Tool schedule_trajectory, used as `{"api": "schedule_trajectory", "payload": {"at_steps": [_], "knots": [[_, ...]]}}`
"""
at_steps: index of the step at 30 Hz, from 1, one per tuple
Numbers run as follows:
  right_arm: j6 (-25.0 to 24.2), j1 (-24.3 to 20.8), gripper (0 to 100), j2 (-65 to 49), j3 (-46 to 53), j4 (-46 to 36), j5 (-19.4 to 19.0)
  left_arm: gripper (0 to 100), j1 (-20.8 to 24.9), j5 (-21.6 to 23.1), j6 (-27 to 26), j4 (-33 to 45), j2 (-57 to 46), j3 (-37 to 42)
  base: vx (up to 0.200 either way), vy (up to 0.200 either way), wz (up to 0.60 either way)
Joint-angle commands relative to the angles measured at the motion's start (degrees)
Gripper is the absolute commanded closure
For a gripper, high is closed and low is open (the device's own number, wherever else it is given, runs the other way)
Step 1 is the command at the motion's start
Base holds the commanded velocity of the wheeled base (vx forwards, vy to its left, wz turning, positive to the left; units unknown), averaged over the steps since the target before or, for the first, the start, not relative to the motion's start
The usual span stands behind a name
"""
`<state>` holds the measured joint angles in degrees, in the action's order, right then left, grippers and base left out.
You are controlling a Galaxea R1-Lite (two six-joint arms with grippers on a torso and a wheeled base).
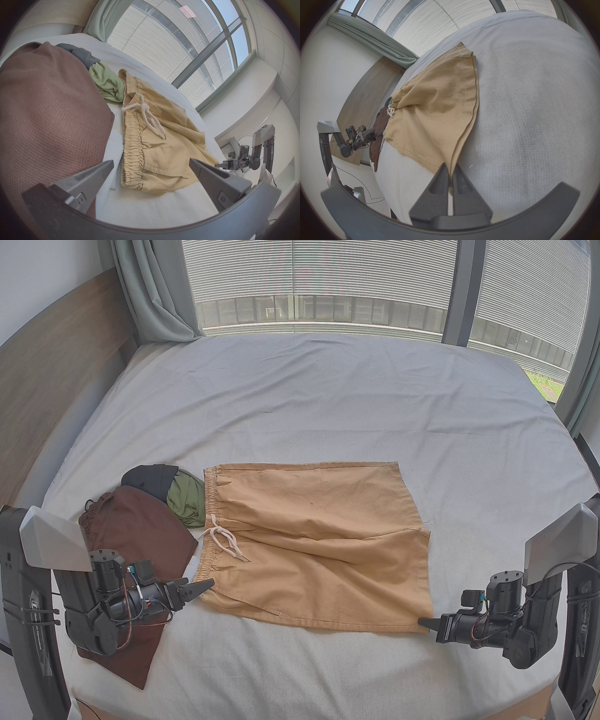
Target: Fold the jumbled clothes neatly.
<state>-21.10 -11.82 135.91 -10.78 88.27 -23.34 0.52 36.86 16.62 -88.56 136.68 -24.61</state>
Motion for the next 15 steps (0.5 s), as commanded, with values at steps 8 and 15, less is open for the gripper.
{"api": "schedule_trajectory", "payload": {"at_steps": [8,15], "knots": [[0.01,-0.04,100,0.14,-0.12,0.06,0.05,0,0.88,0.05,1.31,-0.03,4.03,-1.84,0.000,0.000,0.00],[0.01,-0.04,100,0.14,-0.21,0.06,0.05,0,2.20,-0.39,4.39,-0.03,4.12,-2.37,0.000,0.000,0.00]]}}
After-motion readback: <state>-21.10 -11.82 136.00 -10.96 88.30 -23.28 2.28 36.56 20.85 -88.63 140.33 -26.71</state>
